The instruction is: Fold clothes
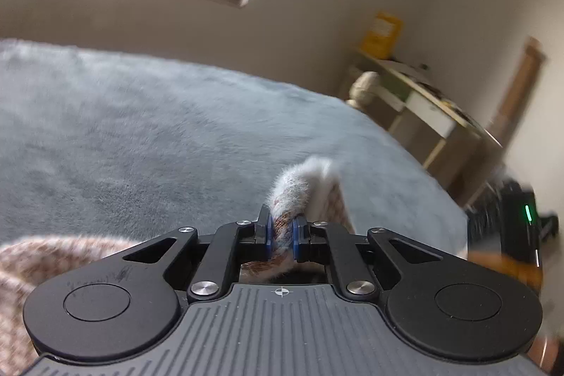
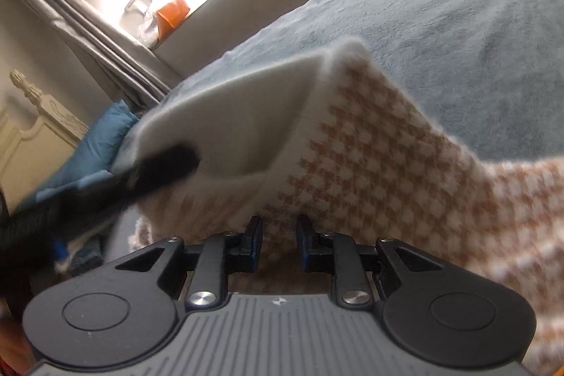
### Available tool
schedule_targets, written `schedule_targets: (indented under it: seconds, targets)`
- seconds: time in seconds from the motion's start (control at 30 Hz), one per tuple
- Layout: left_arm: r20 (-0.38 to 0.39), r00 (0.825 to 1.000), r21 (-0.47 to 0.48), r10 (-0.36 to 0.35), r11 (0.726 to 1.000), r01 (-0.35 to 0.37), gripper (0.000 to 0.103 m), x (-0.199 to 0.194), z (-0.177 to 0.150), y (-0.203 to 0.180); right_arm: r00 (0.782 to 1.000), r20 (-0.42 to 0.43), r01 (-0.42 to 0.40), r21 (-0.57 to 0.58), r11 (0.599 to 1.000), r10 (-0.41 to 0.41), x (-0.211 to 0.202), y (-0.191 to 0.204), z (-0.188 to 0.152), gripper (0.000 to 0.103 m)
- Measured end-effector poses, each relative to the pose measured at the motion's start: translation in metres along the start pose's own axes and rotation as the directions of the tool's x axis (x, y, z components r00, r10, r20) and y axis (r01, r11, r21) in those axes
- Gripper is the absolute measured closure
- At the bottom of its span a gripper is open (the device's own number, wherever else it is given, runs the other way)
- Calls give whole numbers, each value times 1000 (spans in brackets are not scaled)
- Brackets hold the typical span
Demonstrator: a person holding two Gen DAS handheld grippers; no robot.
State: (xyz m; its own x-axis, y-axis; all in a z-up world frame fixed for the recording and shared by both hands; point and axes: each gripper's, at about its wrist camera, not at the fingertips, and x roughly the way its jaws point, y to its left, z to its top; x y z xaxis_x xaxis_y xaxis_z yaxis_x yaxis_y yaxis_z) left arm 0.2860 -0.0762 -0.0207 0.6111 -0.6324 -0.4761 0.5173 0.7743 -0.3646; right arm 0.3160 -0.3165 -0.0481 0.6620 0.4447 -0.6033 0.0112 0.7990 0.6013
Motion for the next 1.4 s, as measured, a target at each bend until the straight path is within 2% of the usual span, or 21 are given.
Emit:
schedule_targets:
  seconds: [0.07,0.13,0.23,0.27,0.3,0.33,0.43,0.53,0.63,0.77,0.87,0.93,1.0,1.03,1.07,1.13,1.2,1.27,1.3,1.33,1.4]
  targets:
    - [14,1000,51,-7,999,7,95,-12,-12,-4,999,50,-18,-10,1000,18,-24,0,-6,79]
    - [13,1000,88,-10,996,8,95,-16,-21,-7,989,139,-39,-42,998,45,-57,3,-11,79]
    - [18,1000,156,4,988,-6,95,-20,-32,-13,951,307,-15,-98,995,44,-104,8,0,78]
    - [20,1000,181,10,983,-13,95,-20,-34,-15,935,353,2,-95,996,32,-114,8,9,74]
    - [22,1000,203,14,979,-18,95,-21,-36,-16,922,386,19,-79,997,13,-122,7,20,72]
    - [23,1000,219,18,975,-23,94,-22,-39,-18,918,395,34,-46,998,-13,-123,5,32,71]
    - [21,999,271,32,962,-37,94,-28,-48,-22,938,342,55,19,998,-59,-111,-1,59,71]
    - [19,999,300,50,952,-54,94,-30,-56,-21,966,252,55,40,998,-63,-88,-7,61,71]
    - [18,998,308,63,949,-66,93,-36,-60,-18,990,134,43,71,997,-52,-70,-12,45,71]
    - [-16,998,282,69,958,-61,87,-46,-62,-11,993,97,60,11,998,-60,-84,-9,4,71]
    - [-61,998,207,34,978,-20,79,-60,-64,1,995,70,70,-35,997,-68,-95,-8,-28,71]
    - [-72,997,112,-3,994,11,71,-71,-65,14,996,52,77,-65,995,-73,-103,-7,-48,71]
    - [-58,998,-40,-26,999,23,65,-81,-67,31,996,52,70,-36,997,-68,-106,-11,-56,71]
    - [-49,998,-131,-30,991,24,64,-86,-68,41,996,56,63,-9,998,-63,-107,-14,-57,72]
    - [-42,999,-232,-30,973,20,64,-89,-69,52,996,60,57,18,998,-58,-107,-17,-58,72]
    - [-37,999,-411,-24,912,7,64,-89,-69,71,996,69,44,71,997,-48,-109,-23,-60,72]
    - [-41,999,-531,-25,848,0,64,-83,-69,86,996,78,29,124,992,-39,-111,-30,-63,71]
    - [-71,996,-594,-52,804,0,61,-72,-67,94,996,88,15,177,984,-31,-112,-36,-65,70]
    - [-84,994,-615,-65,789,0,61,-66,-66,95,995,93,7,203,979,-27,-113,-39,-66,68]
    - [-93,993,-632,-72,775,-4,60,-62,-67,96,995,98,0,228,974,-23,-114,-42,-67,62]
    - [-105,990,-665,-89,747,-3,57,-53,-68,96,994,109,-16,279,960,-16,-116,-48,-69,59]
